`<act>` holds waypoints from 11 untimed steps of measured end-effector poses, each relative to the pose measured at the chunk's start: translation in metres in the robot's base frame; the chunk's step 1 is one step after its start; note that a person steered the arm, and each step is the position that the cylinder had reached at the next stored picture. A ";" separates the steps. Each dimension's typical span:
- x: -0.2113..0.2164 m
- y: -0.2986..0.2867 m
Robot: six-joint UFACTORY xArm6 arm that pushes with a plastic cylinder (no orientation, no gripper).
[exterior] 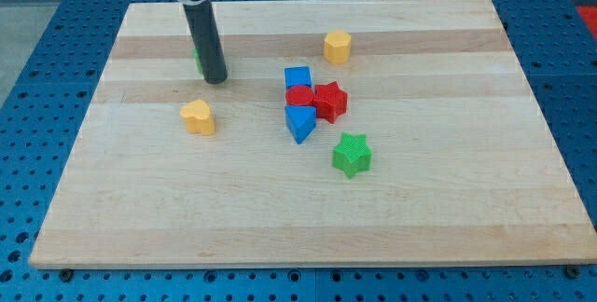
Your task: Place the green circle at the top left of the yellow hexagon
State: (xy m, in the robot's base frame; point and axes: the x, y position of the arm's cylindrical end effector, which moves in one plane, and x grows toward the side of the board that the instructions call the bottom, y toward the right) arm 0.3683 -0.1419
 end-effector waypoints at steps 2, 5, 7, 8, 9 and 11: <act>0.002 -0.032; -0.040 -0.010; -0.069 0.040; -0.082 0.072; -0.101 0.108; -0.125 0.127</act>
